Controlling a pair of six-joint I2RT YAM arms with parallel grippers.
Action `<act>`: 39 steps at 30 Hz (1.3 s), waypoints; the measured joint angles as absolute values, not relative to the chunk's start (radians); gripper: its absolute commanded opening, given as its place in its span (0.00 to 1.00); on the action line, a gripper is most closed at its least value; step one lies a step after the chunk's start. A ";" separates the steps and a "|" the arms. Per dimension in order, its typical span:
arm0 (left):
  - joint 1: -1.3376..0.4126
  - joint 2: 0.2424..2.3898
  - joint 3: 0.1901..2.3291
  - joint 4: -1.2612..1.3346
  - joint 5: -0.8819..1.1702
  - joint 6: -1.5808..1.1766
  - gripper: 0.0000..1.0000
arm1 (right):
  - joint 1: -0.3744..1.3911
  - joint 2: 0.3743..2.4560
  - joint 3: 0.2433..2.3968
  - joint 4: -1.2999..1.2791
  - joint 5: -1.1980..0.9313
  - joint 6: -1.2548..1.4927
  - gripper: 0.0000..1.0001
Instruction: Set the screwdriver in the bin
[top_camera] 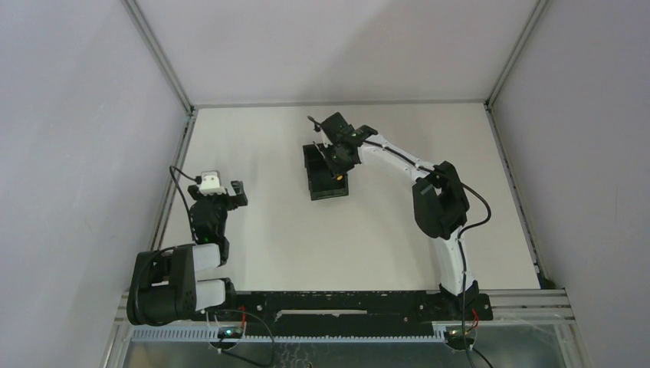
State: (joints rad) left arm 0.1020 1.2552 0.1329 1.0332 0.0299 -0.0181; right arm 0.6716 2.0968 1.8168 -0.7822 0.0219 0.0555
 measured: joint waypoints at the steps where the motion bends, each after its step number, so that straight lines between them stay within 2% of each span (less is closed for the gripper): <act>1: 0.102 1.255 0.133 1.033 0.030 -0.018 1.00 | 0.674 2.097 1.804 -0.771 0.023 0.050 0.12; 6: 0.102 1.255 0.133 1.033 0.030 -0.018 1.00 | 0.698 2.097 1.720 -0.708 0.025 0.026 0.20; 10: 0.102 1.255 0.133 1.033 0.030 -0.018 1.00 | 0.721 2.097 1.693 -0.688 0.029 0.019 0.43; 15: 0.102 1.255 0.133 1.033 0.030 -0.018 1.00 | 0.731 2.097 1.693 -0.661 0.051 0.021 0.63; 21: 0.102 1.255 0.133 1.034 0.030 -0.018 1.00 | 0.740 2.097 1.712 -0.670 0.079 0.036 0.67; 23: 0.102 1.255 0.133 1.033 0.030 -0.018 1.00 | 0.744 2.093 1.735 -0.682 0.087 0.049 0.72; 28: 0.102 1.255 0.133 1.034 0.030 -0.018 1.00 | 0.748 2.004 1.748 -0.699 0.140 0.089 0.99; 34: 0.102 1.255 0.133 1.033 0.030 -0.018 1.00 | 0.673 1.716 1.608 -0.647 0.177 0.127 1.00; 38: 0.102 1.255 0.133 1.033 0.030 -0.018 1.00 | 0.466 1.519 1.419 -0.599 0.171 0.144 1.00; 39: 0.102 1.255 0.133 1.033 0.030 -0.018 1.00 | 0.369 1.474 1.359 -0.591 0.163 0.147 1.00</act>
State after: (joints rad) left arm 0.1020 1.2552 0.1329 1.0332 0.0299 -0.0181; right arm 0.3695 1.4738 1.3590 -0.5911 0.1631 0.1471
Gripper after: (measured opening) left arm 0.996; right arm 0.993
